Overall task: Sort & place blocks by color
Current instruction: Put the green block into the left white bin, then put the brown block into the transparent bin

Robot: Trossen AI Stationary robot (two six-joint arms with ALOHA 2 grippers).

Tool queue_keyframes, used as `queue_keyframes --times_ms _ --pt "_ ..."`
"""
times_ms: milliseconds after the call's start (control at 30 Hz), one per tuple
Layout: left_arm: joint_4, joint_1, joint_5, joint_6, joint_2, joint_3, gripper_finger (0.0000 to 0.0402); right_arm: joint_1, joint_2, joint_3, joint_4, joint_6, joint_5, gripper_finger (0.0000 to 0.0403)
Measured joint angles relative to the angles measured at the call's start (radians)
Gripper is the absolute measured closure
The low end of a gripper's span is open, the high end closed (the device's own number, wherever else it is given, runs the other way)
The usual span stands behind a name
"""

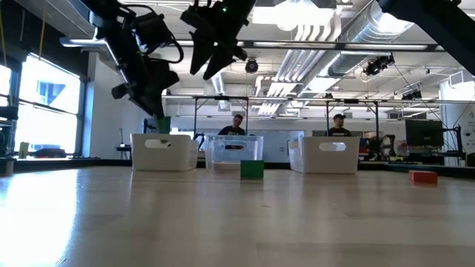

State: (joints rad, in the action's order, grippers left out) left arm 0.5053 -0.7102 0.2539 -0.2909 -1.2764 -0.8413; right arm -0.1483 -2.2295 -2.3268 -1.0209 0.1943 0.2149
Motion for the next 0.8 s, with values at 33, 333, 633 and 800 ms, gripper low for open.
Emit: queue_keyframes --times_ms 33,333,633,800 --pt "0.000 -0.005 -0.002 0.011 -0.003 0.000 0.0346 0.004 0.000 0.000 0.000 0.012 -0.008 0.0202" --pt "0.012 -0.052 -0.119 0.133 -0.004 -0.008 0.0264 0.051 0.000 0.000 -0.004 0.100 -0.011 0.0201" --pt "0.253 -0.063 -0.152 0.276 -0.003 -0.198 0.0228 0.101 0.000 0.000 -0.010 0.209 0.040 0.0201" --pt "0.432 -0.050 -0.195 0.335 0.012 -0.295 0.0227 0.130 0.000 0.000 -0.019 0.254 0.044 0.0201"
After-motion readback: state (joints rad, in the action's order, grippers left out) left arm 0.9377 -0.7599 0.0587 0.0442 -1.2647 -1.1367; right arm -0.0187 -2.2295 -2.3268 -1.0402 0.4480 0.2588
